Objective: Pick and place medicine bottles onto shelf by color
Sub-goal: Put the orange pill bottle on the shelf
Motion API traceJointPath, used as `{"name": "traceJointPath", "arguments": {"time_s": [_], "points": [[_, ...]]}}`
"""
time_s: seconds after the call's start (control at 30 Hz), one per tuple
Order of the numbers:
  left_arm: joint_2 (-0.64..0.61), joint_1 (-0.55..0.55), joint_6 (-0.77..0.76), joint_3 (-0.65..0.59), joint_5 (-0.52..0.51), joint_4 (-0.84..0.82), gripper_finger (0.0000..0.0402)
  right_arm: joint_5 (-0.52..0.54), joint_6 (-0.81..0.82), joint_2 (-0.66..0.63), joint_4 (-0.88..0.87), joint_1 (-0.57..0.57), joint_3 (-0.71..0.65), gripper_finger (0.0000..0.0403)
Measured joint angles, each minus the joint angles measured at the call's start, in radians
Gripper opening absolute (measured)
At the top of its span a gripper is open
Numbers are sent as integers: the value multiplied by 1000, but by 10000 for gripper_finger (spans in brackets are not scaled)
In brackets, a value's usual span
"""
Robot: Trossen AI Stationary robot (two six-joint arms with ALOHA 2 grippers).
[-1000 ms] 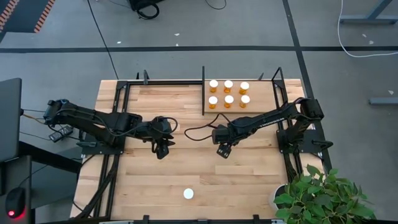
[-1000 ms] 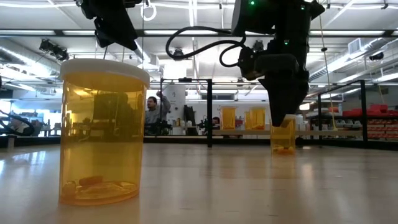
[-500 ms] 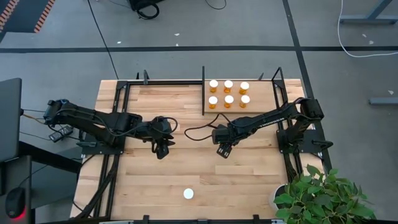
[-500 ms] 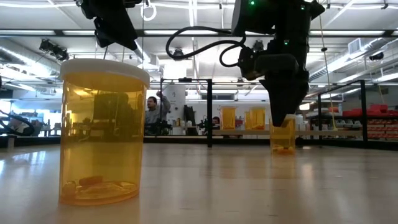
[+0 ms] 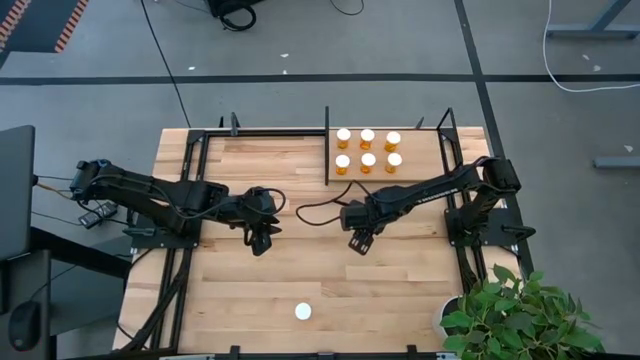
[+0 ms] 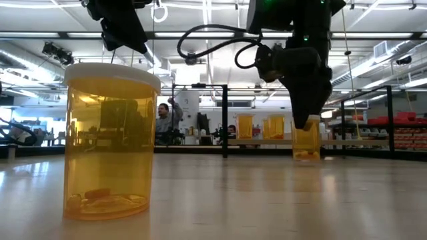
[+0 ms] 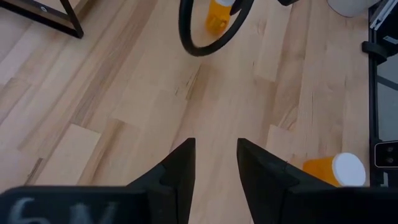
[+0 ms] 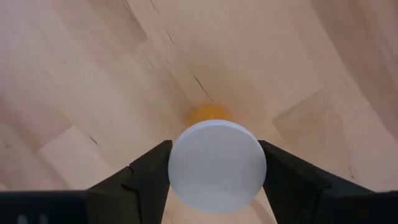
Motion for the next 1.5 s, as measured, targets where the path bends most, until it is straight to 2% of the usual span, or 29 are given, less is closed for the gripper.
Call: {"name": "traceJointPath", "arguments": {"time_s": [0.3, 0.53, 0.87, 1.13, 1.5], "points": [[0, 0, 4, 0, 0, -1, 122, -23, -7, 0, -118, -37, 93, 230], [0, 0, 8, 0, 0, -1, 125, -22, -59, 0, -252, -102, 247, 230], [0, 0, 8, 0, 0, -1, 120, 82, -173, 0, -412, -250, 483, 232], [0, 0, -7, 0, 0, -10, 121, 95, -280, -3, -547, -391, 515, 232], [0, 0, -19, 0, -1, -32, 121, 204, -349, -99, -557, -599, 513, 232]]}}
